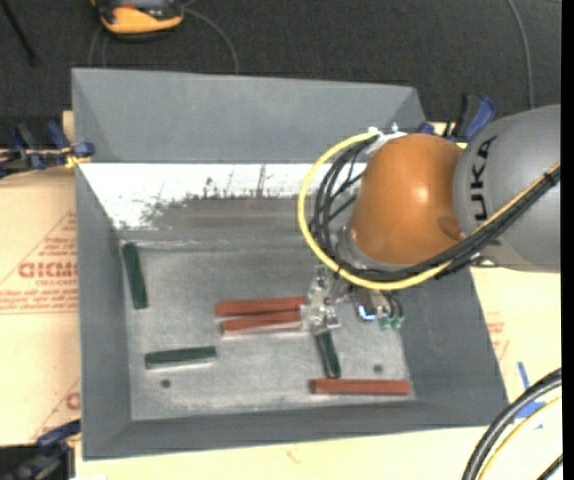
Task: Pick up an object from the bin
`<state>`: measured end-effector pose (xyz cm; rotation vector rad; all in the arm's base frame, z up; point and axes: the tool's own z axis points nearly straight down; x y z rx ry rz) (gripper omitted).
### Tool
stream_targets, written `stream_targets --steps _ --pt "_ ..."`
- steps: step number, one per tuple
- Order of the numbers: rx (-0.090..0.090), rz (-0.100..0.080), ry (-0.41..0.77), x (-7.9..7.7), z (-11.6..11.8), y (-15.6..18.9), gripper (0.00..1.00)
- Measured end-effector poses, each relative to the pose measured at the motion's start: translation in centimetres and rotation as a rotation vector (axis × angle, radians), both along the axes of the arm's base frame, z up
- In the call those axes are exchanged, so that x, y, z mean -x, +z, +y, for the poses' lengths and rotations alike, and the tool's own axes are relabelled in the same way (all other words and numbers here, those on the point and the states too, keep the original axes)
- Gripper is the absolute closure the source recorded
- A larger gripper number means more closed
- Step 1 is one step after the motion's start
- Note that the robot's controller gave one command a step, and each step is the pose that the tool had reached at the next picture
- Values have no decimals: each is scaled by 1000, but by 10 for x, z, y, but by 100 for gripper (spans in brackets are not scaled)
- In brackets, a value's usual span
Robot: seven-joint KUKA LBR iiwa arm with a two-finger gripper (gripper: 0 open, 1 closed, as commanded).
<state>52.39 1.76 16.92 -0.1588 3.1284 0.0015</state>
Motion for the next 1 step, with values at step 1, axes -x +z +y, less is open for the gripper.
stream_targets --steps 1 --pt "-1 7 -31 20 6 -21 0"
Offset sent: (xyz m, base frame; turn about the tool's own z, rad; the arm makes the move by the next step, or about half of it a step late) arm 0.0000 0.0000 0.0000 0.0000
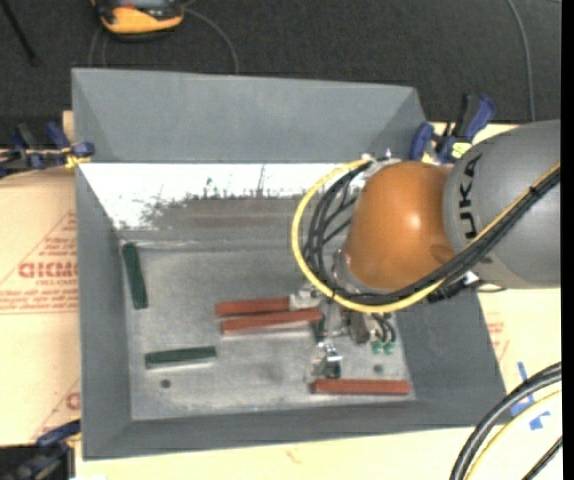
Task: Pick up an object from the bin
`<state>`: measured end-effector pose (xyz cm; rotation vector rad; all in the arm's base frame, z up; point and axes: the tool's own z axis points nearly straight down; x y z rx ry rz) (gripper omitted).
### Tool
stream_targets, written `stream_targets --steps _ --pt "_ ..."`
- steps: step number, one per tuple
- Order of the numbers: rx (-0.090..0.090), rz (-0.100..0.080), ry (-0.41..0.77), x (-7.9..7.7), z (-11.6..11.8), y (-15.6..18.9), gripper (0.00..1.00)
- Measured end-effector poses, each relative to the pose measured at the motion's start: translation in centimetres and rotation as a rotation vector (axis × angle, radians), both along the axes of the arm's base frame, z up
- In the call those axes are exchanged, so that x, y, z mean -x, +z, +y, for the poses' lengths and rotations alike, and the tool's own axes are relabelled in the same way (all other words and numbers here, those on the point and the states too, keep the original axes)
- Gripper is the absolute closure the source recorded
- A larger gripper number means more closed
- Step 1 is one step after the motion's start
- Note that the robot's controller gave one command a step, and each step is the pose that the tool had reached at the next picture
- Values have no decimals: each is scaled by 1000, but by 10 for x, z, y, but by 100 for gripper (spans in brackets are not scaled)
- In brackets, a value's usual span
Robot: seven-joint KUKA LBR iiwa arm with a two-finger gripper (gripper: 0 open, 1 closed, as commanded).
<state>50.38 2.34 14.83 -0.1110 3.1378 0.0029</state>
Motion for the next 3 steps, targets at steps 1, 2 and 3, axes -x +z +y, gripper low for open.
stream_targets --steps 1,2,3 --pt "0 0 -2 1 0 0 0" --pt "3 -6 56 -32 0 -20 0" --pt "3 7 182 -69 8 -69 100"
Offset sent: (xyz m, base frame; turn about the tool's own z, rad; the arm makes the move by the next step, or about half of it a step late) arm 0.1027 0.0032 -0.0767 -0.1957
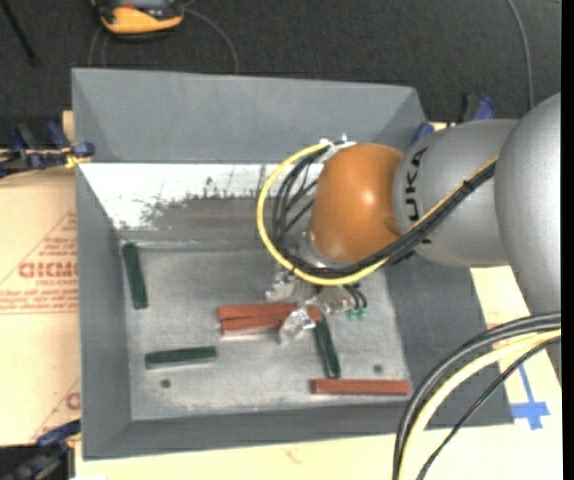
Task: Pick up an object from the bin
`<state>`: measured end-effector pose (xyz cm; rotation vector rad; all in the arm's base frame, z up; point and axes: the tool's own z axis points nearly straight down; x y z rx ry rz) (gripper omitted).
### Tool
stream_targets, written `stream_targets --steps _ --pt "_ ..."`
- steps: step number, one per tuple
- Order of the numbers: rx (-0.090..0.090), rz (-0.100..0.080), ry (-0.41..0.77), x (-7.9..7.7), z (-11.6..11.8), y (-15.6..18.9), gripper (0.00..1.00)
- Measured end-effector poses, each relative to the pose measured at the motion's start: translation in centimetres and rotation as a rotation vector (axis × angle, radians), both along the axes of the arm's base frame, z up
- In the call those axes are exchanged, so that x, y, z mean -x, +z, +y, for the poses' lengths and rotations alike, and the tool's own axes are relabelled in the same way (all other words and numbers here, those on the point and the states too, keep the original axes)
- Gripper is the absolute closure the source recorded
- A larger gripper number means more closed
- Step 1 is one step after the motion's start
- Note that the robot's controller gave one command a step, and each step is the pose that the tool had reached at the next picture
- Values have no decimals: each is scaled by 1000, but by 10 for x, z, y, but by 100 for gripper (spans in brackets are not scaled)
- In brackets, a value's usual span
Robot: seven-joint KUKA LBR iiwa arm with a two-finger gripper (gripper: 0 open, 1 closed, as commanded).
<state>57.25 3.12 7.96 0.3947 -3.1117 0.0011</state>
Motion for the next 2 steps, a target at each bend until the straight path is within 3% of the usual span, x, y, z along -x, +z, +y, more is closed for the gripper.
stream_targets --steps 1,2 --pt "0 1 -1 0 0 0 100" --pt "-1 -8 -27 2 3 115 100"
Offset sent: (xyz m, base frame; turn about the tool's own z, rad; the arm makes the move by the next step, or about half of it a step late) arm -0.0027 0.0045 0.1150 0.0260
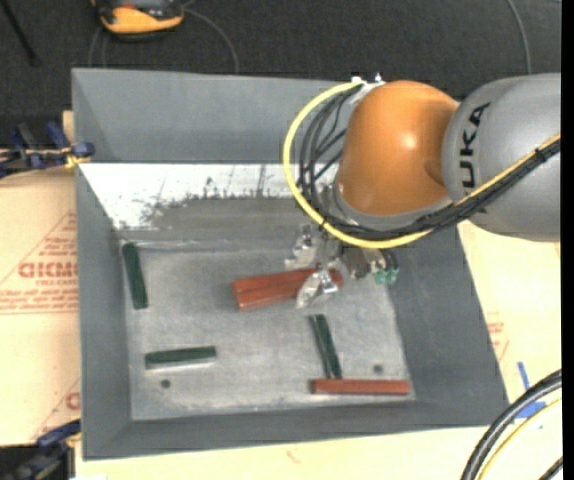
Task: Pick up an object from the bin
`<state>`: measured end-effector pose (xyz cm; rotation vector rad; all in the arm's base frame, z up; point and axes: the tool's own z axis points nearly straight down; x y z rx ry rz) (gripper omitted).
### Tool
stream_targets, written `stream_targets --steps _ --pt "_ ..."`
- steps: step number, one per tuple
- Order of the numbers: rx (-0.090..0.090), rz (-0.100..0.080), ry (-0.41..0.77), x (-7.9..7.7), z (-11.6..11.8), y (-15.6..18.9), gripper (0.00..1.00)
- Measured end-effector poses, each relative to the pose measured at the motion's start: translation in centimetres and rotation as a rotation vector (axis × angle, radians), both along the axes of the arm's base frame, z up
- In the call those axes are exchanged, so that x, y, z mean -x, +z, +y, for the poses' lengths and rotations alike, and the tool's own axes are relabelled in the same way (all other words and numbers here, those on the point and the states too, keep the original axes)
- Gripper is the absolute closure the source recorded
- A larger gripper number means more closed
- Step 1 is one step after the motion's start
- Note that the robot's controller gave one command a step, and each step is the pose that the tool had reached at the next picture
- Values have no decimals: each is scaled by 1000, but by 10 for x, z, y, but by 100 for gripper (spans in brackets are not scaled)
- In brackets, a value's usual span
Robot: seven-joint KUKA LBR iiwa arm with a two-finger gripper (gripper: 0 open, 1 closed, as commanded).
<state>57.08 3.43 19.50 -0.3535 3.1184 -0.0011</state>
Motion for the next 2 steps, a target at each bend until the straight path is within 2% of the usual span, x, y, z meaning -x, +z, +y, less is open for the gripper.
stream_targets --steps 1,2 --pt "-1 0 0 0 0 0 100" --pt "1 6 70 -3 0 30 100"
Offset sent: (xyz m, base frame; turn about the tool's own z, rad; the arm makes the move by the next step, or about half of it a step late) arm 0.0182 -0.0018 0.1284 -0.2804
